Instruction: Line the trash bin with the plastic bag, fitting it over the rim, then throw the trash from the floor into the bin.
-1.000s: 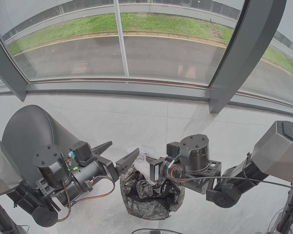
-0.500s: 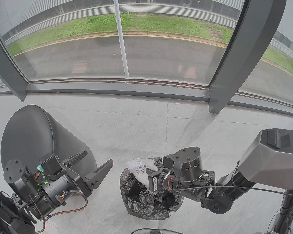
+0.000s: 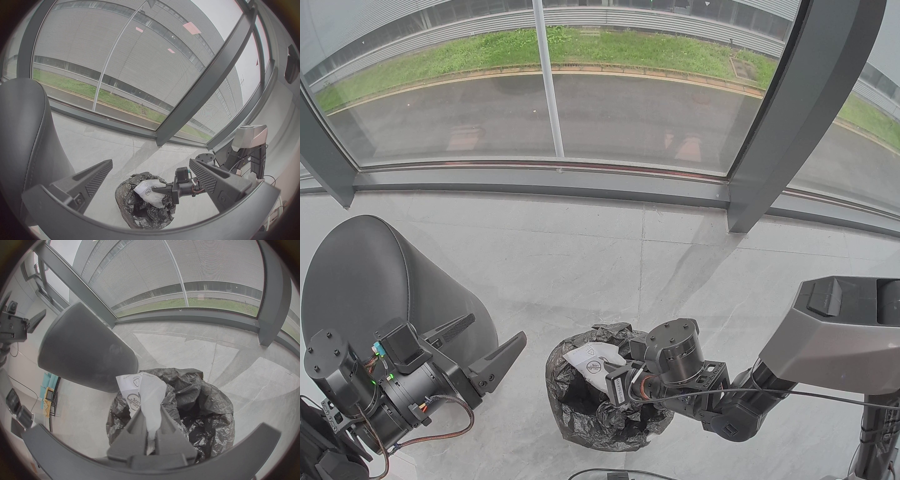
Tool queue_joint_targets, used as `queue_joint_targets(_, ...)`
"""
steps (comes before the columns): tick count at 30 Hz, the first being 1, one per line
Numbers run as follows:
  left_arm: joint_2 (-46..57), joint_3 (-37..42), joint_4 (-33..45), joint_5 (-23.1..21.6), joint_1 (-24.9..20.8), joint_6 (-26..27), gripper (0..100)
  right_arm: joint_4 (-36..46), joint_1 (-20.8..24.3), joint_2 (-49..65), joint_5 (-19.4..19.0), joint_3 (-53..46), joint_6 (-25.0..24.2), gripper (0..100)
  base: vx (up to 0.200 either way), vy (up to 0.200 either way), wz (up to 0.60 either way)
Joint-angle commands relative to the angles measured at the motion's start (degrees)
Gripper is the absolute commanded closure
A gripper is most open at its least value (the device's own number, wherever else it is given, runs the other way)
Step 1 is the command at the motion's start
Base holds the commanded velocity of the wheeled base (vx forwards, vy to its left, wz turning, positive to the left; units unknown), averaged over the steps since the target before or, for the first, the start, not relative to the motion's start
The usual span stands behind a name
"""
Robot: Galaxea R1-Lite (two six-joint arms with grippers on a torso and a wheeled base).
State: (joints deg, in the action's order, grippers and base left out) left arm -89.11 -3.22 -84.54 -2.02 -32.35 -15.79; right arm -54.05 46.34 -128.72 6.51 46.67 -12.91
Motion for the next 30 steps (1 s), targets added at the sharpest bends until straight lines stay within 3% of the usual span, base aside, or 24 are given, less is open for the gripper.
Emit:
queue_joint_targets(1,-0.1,0.1,0.0,0.0,0.0,0.0,0,0.0,-0.9,-1.8,0.0,0.2,0.4,100,0.000,0.000,0.00)
queue_joint_targets(11,-0.1,0.0,0.0,0.0,0.0,0.0,0,-0.8,-1.0,-2.6,0.0,0.5,0.6,100,0.000,0.000,0.00)
queue_joint_targets(12,-0.1,0.0,0.0,0.0,0.0,0.0,0,-0.8,-1.0,-2.6,0.0,0.5,0.8,0,0.000,0.000,0.00)
queue_joint_targets(30,0.0,-0.1,0.0,0.0,0.0,0.0,0,-4.8,-0.5,-2.6,-0.1,-0.4,0.6,0,0.000,0.000,0.00)
